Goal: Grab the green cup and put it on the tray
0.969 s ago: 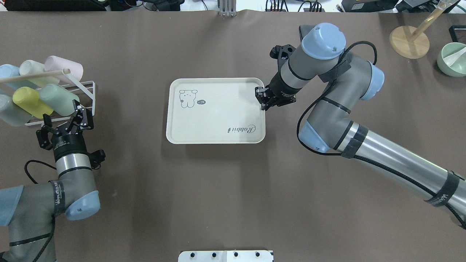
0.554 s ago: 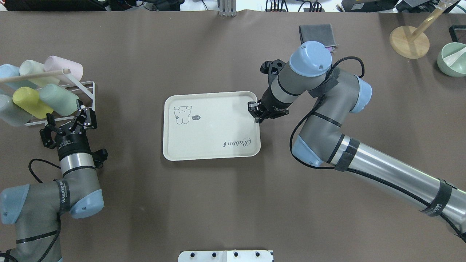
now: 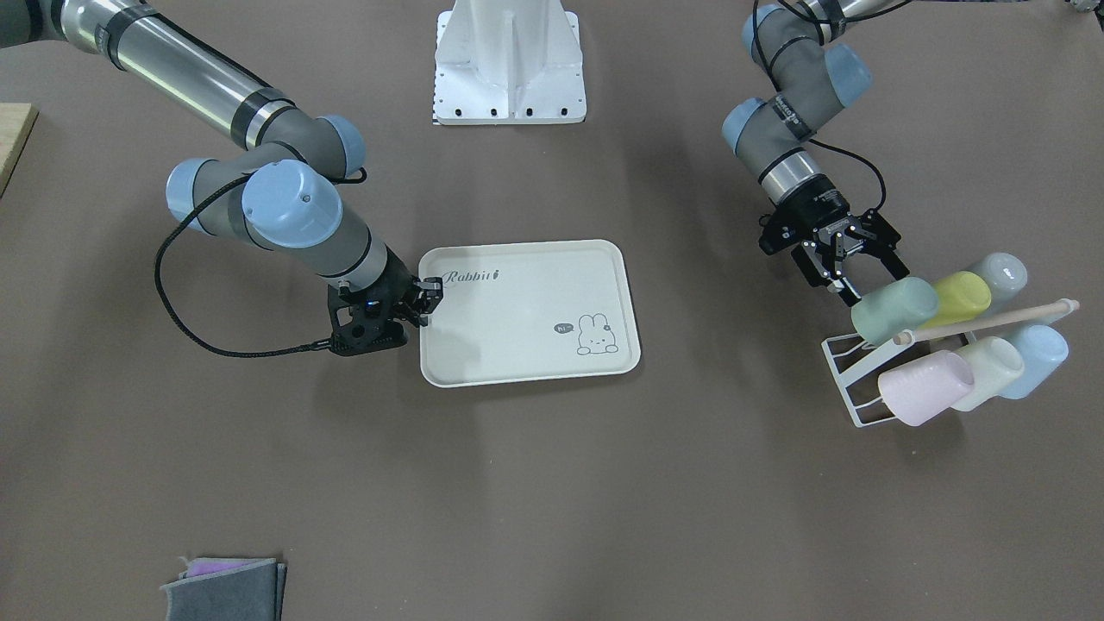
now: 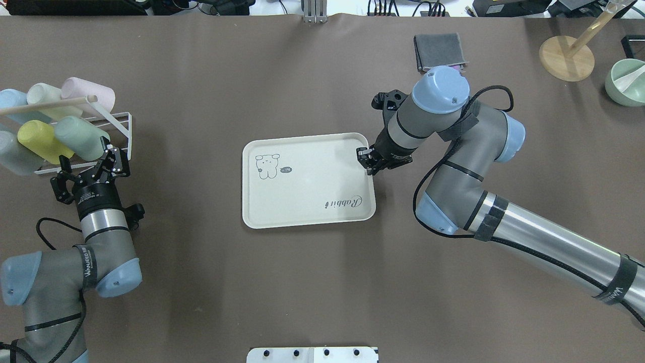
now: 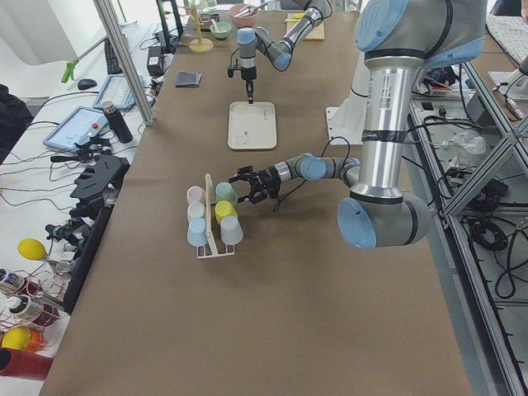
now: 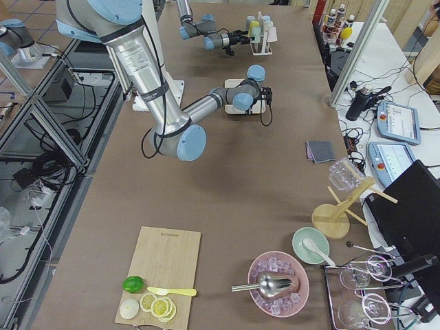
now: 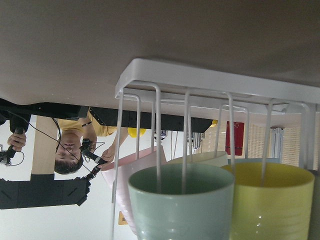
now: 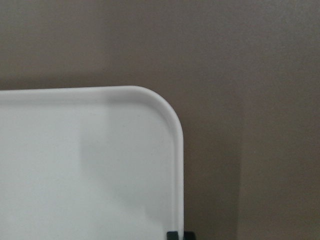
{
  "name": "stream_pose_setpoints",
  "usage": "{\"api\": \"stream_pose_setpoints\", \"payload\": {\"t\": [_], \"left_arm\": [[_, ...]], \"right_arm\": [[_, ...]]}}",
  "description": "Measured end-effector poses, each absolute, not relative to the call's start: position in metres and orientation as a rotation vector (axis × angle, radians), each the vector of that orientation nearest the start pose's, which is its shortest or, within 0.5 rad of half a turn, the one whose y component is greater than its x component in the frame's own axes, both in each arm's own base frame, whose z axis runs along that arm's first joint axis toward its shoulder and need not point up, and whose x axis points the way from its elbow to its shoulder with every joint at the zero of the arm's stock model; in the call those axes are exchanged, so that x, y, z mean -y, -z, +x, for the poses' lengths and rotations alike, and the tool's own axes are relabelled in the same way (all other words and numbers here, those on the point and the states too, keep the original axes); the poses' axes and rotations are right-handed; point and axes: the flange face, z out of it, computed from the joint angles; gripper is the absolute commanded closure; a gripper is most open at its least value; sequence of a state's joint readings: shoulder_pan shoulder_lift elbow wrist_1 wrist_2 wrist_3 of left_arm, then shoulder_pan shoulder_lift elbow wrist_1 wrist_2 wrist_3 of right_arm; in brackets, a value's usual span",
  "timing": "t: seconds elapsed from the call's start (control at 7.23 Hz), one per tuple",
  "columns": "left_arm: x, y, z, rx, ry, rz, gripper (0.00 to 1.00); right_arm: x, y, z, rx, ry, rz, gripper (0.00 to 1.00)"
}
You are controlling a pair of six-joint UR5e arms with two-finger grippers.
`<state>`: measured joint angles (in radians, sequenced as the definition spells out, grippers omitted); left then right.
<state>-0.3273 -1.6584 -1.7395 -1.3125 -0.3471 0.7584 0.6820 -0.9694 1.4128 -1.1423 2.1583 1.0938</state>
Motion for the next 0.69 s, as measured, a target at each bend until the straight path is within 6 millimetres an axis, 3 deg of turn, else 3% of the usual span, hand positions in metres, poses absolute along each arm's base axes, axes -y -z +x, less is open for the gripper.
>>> {"api": "stream_pose_setpoints", "payload": {"t": [0.28,0.42,0.69], "left_arm": [[0.384,-0.527,0.416,1.387,-1.713,0.327,0.02],[0.385,-0.528,0.415,1.387,-1.711,0.323,0.02],[0.39,-0.53,0.413,1.386,-1.702,0.315,0.02]], "right_arm": [[0.529,-0.342,-0.49,0.985,0.031,0.007,0.0],[0.544,-0.351,-0.468,0.973,0.011,0.02,0.0],[0.583,-0.381,-0.398,0.937,0.062,0.117,0.0]]}}
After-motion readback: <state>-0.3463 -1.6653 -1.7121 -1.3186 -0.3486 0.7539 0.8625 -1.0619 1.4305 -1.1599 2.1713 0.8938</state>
